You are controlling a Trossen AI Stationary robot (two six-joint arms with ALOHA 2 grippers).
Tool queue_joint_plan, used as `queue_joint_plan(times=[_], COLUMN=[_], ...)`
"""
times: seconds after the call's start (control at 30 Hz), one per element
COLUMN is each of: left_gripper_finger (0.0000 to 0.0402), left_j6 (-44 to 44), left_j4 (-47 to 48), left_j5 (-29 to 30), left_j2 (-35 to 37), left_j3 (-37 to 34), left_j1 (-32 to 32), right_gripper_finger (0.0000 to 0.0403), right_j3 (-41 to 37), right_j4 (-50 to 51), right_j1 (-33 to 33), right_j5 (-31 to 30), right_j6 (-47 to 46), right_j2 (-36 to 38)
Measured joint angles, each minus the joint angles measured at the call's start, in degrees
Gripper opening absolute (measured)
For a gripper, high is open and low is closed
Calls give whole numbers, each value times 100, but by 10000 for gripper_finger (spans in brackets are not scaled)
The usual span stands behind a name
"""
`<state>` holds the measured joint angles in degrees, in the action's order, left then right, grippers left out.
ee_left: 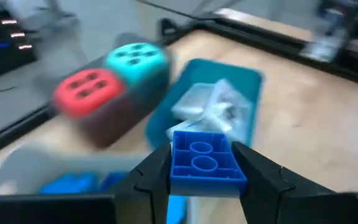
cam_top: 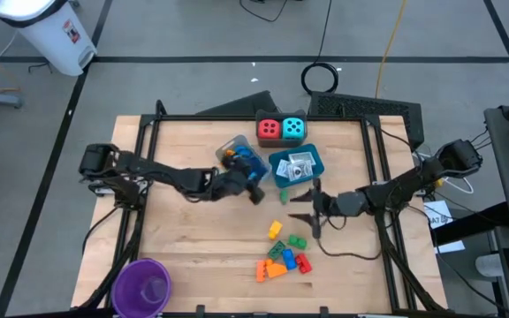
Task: Pick & Place Toys
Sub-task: Put the blue game piece into the gray bin, then put the green game piece into the gray bin
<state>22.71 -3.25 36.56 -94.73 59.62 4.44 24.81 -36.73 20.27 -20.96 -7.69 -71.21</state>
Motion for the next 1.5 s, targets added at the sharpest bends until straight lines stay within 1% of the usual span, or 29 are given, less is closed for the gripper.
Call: queue_joint_plan(times=[0.1,0.17,0.2,0.3,0.43,0.53,0.67,0.8,0.93,1.07,1.13,1.23,1.4,1.47,1.5], left_gripper_finger=[146,155,159,174,199,214,225,226,227,227,227,227,227,227,227], left_j6=[746,1084,1196,1505,1655,1698,1679,1664,1662,1660,1658,1659,1658,1646,1645], left_j4=[195,162,94,-6,10,-22,-209,-437,-462,-484,-489,-490,-493,-536,-569], left_j5=[615,816,816,677,579,325,208,185,94,87,87,86,33,-51,-70], left_j2=[160,170,178,156,133,136,135,135,135,135,135,135,135,135,135], left_j3=[-511,-808,-924,-1197,-1331,-1340,-1343,-1343,-1343,-1341,-1340,-1343,-1340,-1340,-1340], left_j1=[-119,-268,-328,-496,-741,-790,-805,-795,-799,-794,-794,-794,-794,-794,-794], right_gripper_finger=[212,218,219,221,222,226,240,254,253,244,240,235,231,231,231], right_j3=[-3,-1,-3,-1,-3,-3,-3,-3,-3,-3,-2,0,1,-12,-11], right_j4=[-5,-27,-15,-55,-53,-36,-69,-150,-465,-884,-1003,-990,-734,-669,-710], right_j1=[13,-25,-43,-146,-298,-365,-420,-573,-742,-799,-828,-843,-830,-786,-755], right_j5=[298,213,137,176,126,43,-505,-541,-142,-56,163,731,2130,2404,2424], right_j6=[51,44,26,-100,-226,-196,-157,93,92,89,87,-135,-492,-615,-623], right_j2=[-1,4,-3,-66,-248,-519,-1012,-1485,-1894,-2249,-2389,-2415,-2056,-1827,-1711])
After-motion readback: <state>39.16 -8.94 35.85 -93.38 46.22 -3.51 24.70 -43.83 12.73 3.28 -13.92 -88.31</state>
